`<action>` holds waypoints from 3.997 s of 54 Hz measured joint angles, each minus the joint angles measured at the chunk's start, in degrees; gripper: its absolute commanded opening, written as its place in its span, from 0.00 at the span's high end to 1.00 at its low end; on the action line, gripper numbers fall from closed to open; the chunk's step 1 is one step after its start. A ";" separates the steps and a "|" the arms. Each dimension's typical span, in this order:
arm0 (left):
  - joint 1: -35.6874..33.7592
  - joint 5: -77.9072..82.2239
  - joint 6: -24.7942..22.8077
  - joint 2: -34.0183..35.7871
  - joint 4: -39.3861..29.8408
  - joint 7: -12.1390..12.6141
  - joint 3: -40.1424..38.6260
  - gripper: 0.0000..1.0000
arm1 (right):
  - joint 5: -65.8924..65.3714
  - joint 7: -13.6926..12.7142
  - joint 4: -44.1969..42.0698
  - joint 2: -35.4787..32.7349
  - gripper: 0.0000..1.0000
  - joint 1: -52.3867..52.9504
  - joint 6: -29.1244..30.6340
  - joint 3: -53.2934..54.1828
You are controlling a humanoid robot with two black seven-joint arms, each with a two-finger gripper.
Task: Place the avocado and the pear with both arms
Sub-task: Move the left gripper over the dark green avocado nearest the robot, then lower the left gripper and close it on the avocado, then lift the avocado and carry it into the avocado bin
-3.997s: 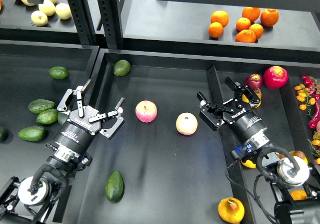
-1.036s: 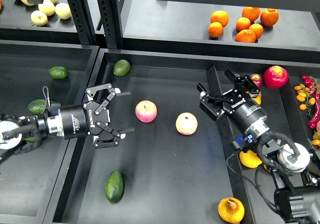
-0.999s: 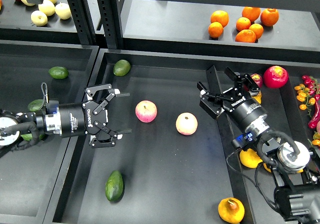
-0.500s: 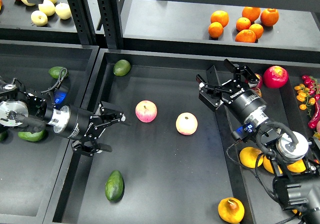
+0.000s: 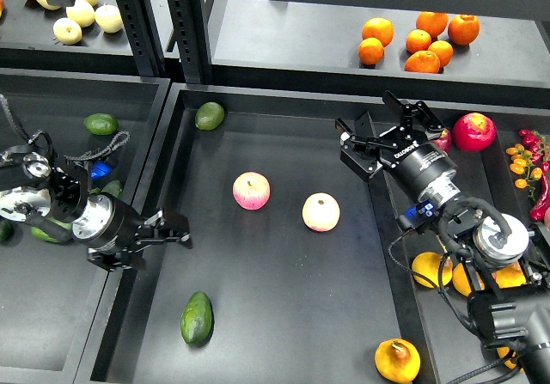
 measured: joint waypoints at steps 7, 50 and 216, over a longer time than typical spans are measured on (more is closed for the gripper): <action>-0.10 3.25 0.00 -6.62 3.15 0.00 1.13 0.00 | 0.00 0.00 -0.17 0.00 0.00 0.28 0.05 0.00; -0.34 9.26 0.01 -20.81 11.94 0.01 9.10 0.00 | -0.07 0.00 0.24 0.00 0.00 -0.10 0.18 0.09; -2.83 -11.57 0.01 -21.33 22.86 0.01 10.30 0.88 | -0.07 0.00 0.32 0.00 0.00 -0.62 0.80 -0.50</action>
